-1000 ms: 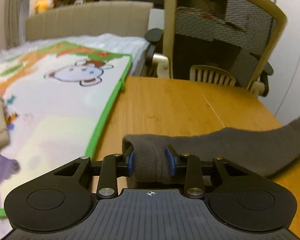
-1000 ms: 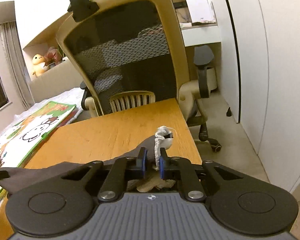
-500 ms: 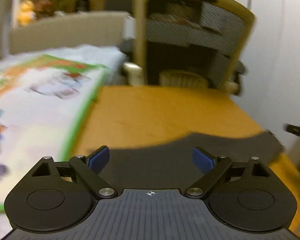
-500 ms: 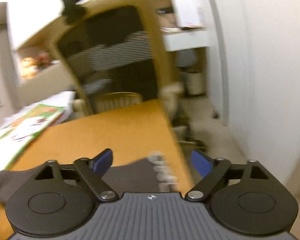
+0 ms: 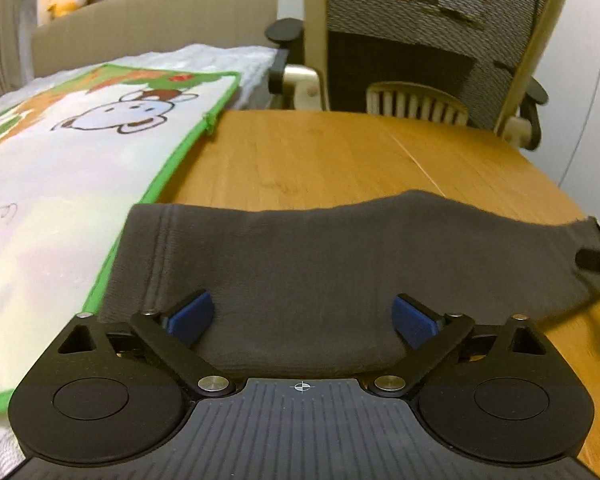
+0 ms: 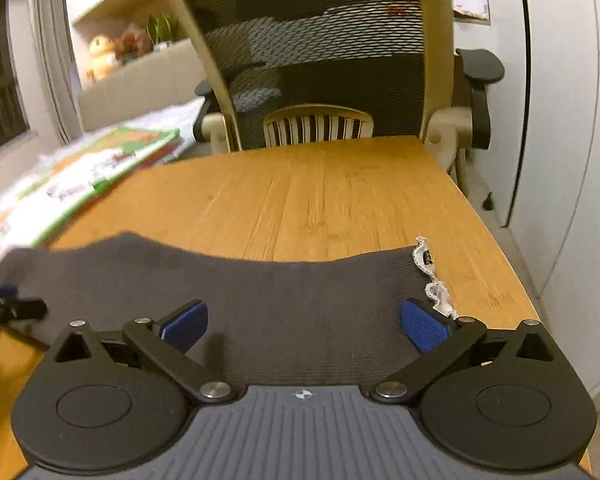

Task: Fold clothes

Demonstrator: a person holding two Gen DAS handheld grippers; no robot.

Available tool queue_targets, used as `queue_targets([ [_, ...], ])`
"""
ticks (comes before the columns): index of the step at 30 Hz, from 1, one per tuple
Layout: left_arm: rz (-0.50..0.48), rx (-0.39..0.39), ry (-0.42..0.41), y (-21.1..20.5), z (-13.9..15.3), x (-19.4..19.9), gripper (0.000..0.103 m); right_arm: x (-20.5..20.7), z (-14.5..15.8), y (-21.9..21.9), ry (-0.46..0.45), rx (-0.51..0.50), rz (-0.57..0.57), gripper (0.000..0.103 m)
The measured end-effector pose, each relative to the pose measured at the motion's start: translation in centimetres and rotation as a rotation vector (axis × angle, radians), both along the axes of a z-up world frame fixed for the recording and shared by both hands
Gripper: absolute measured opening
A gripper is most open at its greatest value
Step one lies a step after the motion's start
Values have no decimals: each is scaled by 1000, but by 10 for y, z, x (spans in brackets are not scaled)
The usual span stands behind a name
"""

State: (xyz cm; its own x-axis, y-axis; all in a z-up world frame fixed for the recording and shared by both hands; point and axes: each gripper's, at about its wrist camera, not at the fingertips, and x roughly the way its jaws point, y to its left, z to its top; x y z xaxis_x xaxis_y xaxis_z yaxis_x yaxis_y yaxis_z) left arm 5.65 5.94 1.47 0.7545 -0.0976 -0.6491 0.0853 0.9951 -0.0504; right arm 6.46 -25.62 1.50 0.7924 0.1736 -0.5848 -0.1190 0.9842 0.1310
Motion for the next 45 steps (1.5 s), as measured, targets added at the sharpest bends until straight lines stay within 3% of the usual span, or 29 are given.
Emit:
queue_targets([
  [3,-2,36,-24,-6,-4,-3,103,3,-4,17,17,-86,-39,103],
  [7,1,17,-30,-4,-2,-4,103,0,-6,25,31,-161,-58,103],
  [35,36,35,-39,-9,-1,-7,103,0,-6,19,23,-137,-72,103],
  [38,53,-25,-28,-21,9,-12,103,0,-6,19,22,-134,-72,103],
  [40,1,-84,-37,-36,16,-15,103,0,-6,19,22,-133,-73,103],
  [45,-31,-73,-46,-59,10,-18,103,0,-7,19,22,-131,-74,103],
])
